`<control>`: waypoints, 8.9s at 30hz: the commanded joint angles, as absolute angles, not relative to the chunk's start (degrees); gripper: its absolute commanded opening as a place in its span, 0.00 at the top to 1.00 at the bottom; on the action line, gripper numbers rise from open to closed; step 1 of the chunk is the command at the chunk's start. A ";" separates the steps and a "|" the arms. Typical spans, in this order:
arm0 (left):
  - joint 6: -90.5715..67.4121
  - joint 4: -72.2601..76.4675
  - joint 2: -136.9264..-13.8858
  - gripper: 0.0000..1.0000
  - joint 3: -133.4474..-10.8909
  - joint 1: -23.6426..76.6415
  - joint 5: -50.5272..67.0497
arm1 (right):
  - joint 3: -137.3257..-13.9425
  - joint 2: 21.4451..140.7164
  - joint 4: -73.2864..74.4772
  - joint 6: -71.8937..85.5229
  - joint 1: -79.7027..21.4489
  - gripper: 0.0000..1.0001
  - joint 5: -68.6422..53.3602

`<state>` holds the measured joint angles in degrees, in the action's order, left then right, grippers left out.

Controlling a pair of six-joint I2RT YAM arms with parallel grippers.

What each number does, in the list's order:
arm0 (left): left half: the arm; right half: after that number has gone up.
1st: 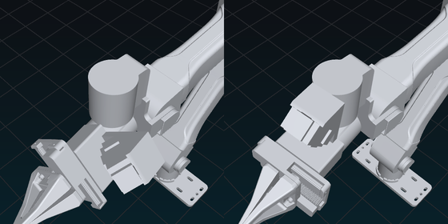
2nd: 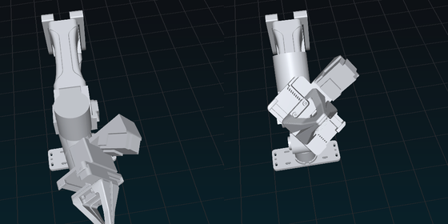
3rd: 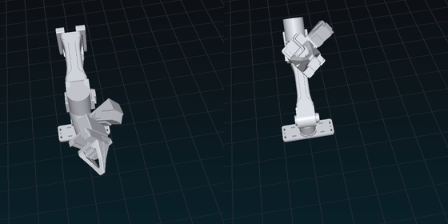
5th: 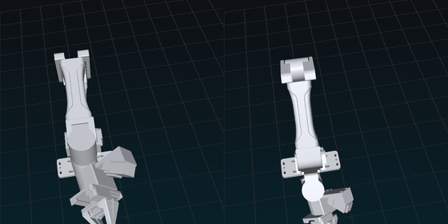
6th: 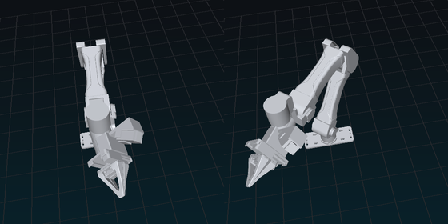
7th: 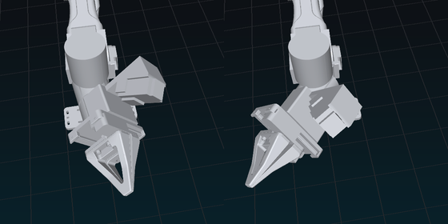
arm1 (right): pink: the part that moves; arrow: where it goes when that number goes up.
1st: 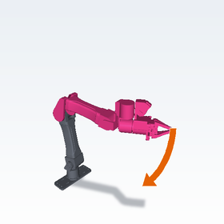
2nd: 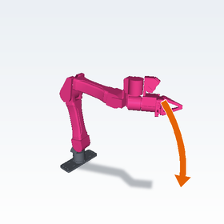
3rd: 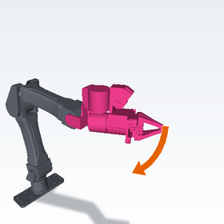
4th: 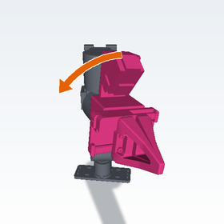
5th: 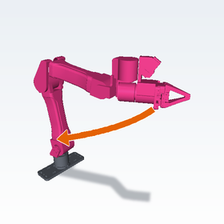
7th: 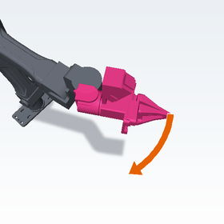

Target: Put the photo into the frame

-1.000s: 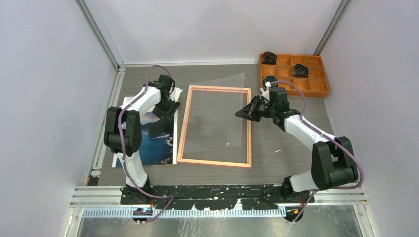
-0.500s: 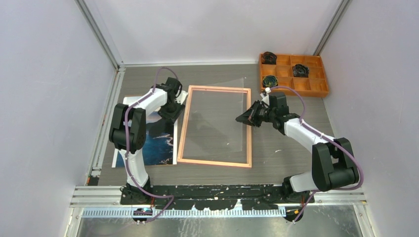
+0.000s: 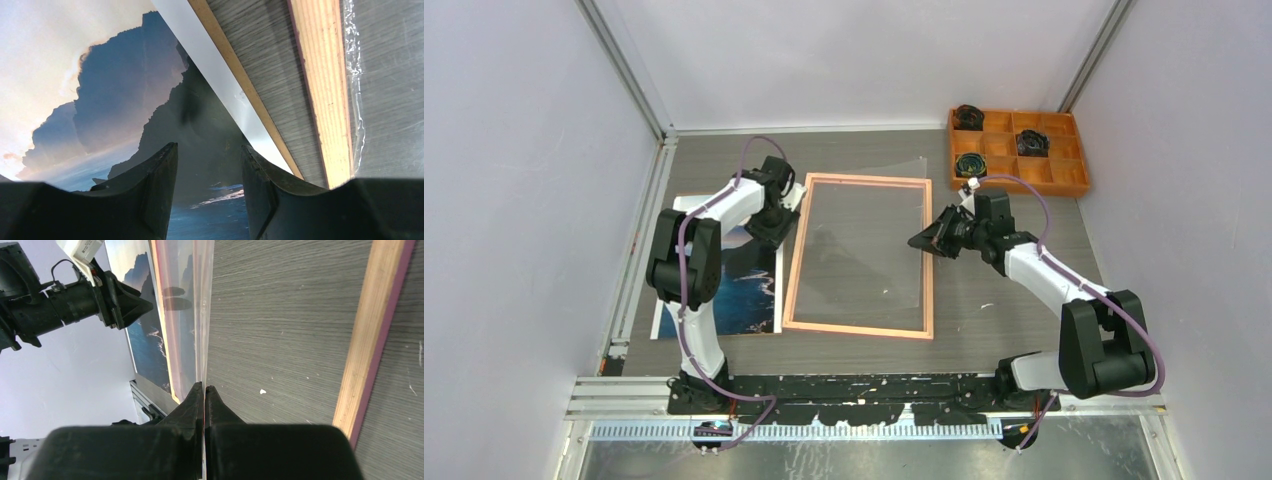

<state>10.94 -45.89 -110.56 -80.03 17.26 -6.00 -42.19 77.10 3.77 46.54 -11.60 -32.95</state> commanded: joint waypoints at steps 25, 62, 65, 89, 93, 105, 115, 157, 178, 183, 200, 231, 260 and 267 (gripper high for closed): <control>11.79 -45.52 -113.98 0.50 -85.42 19.68 -7.87 | -42.29 76.68 5.49 46.14 -10.91 0.99 -36.45; 11.34 -46.98 -113.57 0.56 -85.66 18.98 4.19 | -38.74 76.56 -28.08 63.06 -11.77 0.99 -46.39; 11.35 -47.33 -113.59 0.56 -86.18 18.11 4.18 | -40.23 75.75 -22.95 58.63 -12.22 0.99 -46.68; 12.26 -47.64 -113.09 0.58 -86.30 15.98 3.41 | -49.20 79.20 6.73 37.96 -14.34 0.38 -31.42; 12.46 -47.61 -113.10 0.58 -86.44 15.95 3.14 | -51.14 81.03 9.26 36.75 -14.38 0.36 -30.29; 12.74 -47.29 -113.38 0.58 -86.26 15.95 2.71 | -51.23 82.26 4.49 37.40 -14.26 0.35 -33.03; 13.30 -47.29 -113.53 0.59 -86.71 16.00 2.19 | -52.26 83.32 0.22 40.22 -13.55 0.36 -34.52; 13.10 -47.31 -114.01 0.61 -86.45 16.52 3.01 | -57.35 88.67 13.25 27.49 -21.20 0.27 -12.19; 13.72 -46.76 -113.83 0.61 -85.17 16.52 2.04 | -62.38 91.25 21.93 24.64 -24.08 0.09 -0.70; 13.53 -46.76 -113.86 0.61 -85.17 16.52 2.37 | -62.75 90.05 22.51 25.02 -23.97 0.08 0.13; 12.62 -47.02 -116.13 0.61 -88.78 20.41 1.82 | -55.73 82.64 17.89 33.72 -15.47 0.00 -6.87; 17.03 -58.01 -98.14 0.39 -90.16 1.73 0.44 | -79.44 98.61 15.57 44.50 -43.83 0.00 5.63; 22.88 -33.59 -102.23 0.38 -67.85 -21.24 -10.06 | -114.05 136.90 22.11 45.18 -53.59 0.00 9.18; 25.68 -35.84 -105.16 0.40 -67.55 -20.07 -7.83 | -115.58 140.01 18.95 47.62 -52.56 0.07 6.11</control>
<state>23.66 -35.59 -104.03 -67.92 -21.02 -10.20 -113.78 137.80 21.37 45.52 -53.36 6.96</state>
